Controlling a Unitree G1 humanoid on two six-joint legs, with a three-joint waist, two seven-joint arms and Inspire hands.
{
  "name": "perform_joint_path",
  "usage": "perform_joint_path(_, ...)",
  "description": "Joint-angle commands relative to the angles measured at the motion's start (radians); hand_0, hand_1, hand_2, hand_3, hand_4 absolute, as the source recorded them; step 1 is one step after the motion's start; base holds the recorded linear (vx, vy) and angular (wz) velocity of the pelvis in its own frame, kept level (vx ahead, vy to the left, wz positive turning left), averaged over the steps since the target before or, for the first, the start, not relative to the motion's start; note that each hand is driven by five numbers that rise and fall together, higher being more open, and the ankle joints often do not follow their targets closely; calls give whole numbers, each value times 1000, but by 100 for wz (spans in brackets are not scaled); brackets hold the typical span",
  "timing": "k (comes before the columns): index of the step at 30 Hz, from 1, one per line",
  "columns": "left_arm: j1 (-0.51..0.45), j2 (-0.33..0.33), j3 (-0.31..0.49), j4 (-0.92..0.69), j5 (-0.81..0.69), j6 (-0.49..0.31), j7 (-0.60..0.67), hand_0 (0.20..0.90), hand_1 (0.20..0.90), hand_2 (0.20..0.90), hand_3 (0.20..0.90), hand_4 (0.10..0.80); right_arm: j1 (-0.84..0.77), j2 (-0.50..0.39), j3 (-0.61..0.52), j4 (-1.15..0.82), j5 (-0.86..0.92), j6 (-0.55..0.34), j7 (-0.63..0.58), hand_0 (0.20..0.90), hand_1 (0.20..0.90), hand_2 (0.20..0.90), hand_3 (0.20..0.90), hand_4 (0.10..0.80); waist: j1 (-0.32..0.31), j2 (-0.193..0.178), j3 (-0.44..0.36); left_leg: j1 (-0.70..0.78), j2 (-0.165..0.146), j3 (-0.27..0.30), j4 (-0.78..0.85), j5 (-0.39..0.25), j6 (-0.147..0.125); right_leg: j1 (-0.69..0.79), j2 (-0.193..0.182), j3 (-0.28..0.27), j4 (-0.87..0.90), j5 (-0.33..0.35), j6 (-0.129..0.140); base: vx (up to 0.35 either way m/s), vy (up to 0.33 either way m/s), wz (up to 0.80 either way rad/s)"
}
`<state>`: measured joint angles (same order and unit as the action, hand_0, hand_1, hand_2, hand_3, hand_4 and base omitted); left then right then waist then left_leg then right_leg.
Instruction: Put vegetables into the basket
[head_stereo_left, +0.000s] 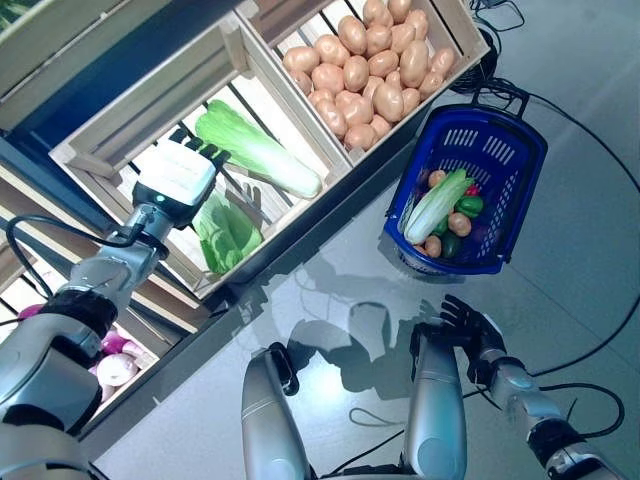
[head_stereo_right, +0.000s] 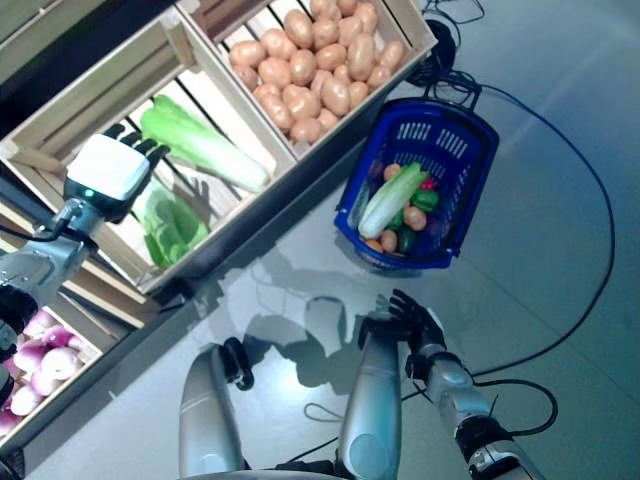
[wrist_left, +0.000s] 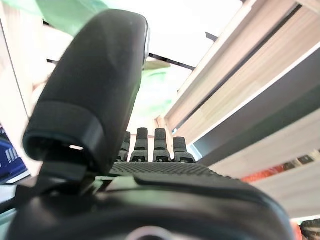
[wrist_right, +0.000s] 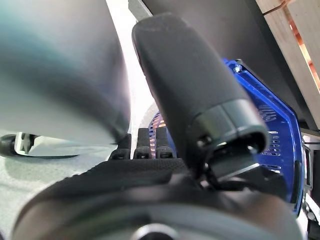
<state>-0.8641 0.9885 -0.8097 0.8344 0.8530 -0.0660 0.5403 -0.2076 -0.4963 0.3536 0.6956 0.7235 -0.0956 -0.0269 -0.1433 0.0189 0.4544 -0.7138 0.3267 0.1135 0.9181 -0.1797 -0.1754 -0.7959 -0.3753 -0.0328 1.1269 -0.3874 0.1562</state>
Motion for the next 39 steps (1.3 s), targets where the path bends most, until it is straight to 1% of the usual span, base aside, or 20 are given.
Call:
perform_joint_path(1,-94,130,33,4,12,95,52,900,900,900,900,800,41,-3,-22,-83,55,-17,17,900,900,900,900,800,0,-10,-64,-3,6,13,84,-189,19,46,-34,-25,-88,39,2,9,19,-4)
perform_joint_path(6,-106,155,34,-10,53,117,17,900,900,900,900,800,39,-9,-27,-107,64,2,6,900,900,900,900,800,4,-19,-56,-39,12,3,121,-206,17,15,-35,-28,-60,30,11,5,15,2)
perform_joint_path(11,-132,177,10,-15,67,116,-34,900,900,900,900,800,32,-38,-34,-129,107,38,-8,900,900,900,900,800,3,-24,-40,-85,10,-9,163,-223,17,-28,-30,-19,-25,22,14,11,45,0)
perform_joint_path(16,-126,192,7,-32,70,131,-90,900,900,900,900,800,38,-54,-39,-150,115,39,-11,900,900,900,900,800,4,-24,-27,-117,7,-14,186,-232,17,-58,-28,-15,0,17,16,-2,8,0)
perform_joint_path(21,-111,207,2,-60,85,141,-144,900,900,900,900,800,23,-89,-36,-184,148,42,-20,900,900,900,900,800,8,-27,-7,-157,9,-25,210,-236,15,-95,-29,-13,23,15,16,0,0,0)
perform_joint_path(24,-121,216,-2,-72,116,115,-121,900,900,900,900,800,13,-109,-37,-198,168,37,-24,900,900,900,900,800,9,-29,5,-190,13,-36,240,-243,13,-124,-31,-9,52,9,14,-11,5,3)
perform_joint_path(30,-185,220,-53,-78,151,74,-46,900,900,900,900,800,-3,-138,-52,-219,222,29,-47,900,900,900,900,800,4,-36,21,-292,30,-63,336,-268,9,-220,-43,3,150,-11,8,-6,1,1)
perform_joint_path(31,-205,219,-65,-75,171,57,-31,900,900,900,900,800,-4,-147,-63,-224,249,27,-46,900,900,900,900,800,2,-38,26,-327,35,-73,364,-275,8,-255,-47,11,179,-15,6,-11,-1,4)
perform_joint_path(32,-220,221,-76,-74,188,38,-48,900,900,900,900,800,1,-152,-74,-233,269,19,-42,900,900,900,900,800,1,-38,31,-361,38,-83,394,-282,9,-290,-50,19,208,-19,5,-11,0,4)
perform_joint_path(36,-230,223,-100,-71,222,31,-99,900,900,900,900,800,5,-167,-97,-288,292,11,-34,900,900,900,900,800,-1,-40,42,-438,44,-104,456,-299,12,-372,-50,37,272,-25,5,0,0,0)
perform_joint_path(38,-233,219,-112,-74,218,12,-187,900,900,900,900,800,8,-173,-107,-326,302,13,-33,900,900,900,900,800,-2,-41,47,-469,49,-113,479,-302,16,-407,-49,45,300,-29,3,0,0,0)
perform_joint_path(39,-232,218,-114,-72,220,3,-208,900,900,900,900,800,8,-174,-109,-333,304,14,-34,900,900,900,900,800,-3,-41,47,-473,50,-114,483,-303,16,-412,-48,46,305,-31,3,-7,-12,-4)
